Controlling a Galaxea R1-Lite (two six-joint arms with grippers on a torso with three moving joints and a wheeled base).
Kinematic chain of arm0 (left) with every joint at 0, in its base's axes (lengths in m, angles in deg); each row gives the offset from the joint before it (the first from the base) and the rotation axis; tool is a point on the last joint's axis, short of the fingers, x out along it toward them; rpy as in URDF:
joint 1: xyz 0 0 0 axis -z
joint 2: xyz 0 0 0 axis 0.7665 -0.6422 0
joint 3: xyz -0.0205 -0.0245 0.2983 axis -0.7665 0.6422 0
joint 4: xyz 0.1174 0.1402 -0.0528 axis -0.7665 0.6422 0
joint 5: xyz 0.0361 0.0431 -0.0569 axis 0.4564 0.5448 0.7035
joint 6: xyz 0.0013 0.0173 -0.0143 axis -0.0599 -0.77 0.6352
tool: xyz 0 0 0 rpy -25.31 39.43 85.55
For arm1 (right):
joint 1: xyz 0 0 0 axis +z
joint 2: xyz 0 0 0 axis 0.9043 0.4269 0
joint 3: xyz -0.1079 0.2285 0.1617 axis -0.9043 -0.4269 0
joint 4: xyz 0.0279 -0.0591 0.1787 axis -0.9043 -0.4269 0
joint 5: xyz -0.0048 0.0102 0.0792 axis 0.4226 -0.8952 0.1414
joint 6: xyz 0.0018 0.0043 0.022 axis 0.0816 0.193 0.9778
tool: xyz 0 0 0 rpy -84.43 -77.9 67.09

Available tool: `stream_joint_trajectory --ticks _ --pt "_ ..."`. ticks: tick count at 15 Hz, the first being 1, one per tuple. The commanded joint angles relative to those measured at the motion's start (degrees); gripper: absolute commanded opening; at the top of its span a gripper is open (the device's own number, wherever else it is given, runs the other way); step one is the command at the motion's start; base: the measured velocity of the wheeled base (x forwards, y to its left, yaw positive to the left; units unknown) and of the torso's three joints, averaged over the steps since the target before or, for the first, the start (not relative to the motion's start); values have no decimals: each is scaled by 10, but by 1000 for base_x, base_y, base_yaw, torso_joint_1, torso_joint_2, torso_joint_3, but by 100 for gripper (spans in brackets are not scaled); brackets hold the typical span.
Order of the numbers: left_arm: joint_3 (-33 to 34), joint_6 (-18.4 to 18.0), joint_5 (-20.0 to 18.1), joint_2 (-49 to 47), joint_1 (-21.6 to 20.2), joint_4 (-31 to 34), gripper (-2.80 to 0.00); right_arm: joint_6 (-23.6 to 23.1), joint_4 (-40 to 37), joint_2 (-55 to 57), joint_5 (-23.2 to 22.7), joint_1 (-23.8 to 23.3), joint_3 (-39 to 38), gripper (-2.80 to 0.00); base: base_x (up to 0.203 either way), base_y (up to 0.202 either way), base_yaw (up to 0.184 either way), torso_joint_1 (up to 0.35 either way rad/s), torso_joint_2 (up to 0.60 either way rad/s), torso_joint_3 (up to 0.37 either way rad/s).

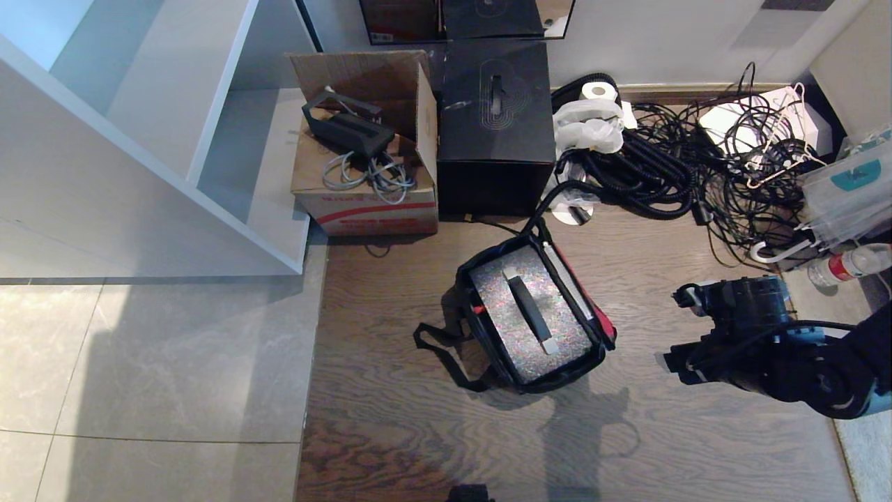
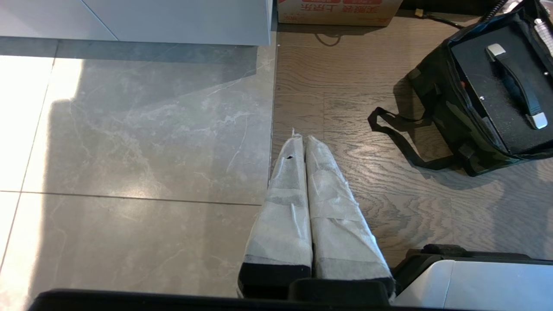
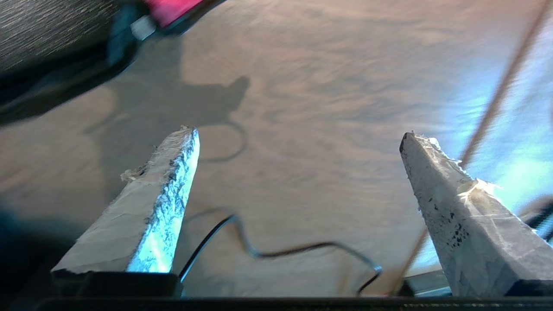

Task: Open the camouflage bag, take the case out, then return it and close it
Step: Close the top of the storage box

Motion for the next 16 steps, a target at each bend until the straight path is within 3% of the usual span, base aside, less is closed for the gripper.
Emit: stream_joint_trajectory --ticks 1,4,6,10,14,16 --pt "0 0 0 0 0 0 -280 6 -8 -84 -16 -1 -54 0 0 0 0 0 0 0" --pt "-1 0 0 -1 -1 0 -280 -10 -9 -148 -22 -2 -133 0 0 0 0 0 0 0" --pt "-1 0 0 0 0 0 -280 -32 -1 -162 -18 -6 -131 0 0 0 0 0 0 0" --pt "-1 0 0 0 -1 0 -280 -29 -10 -247 -24 -5 -145 0 0 0 0 0 0 0" --pt "-1 0 0 0 -1 0 -280 12 -61 -380 -39 -6 -196 0 0 0 0 0 0 0" --pt "-1 0 0 0 -1 0 -280 57 -145 -408 -40 -6 -198 0 0 0 0 0 0 0"
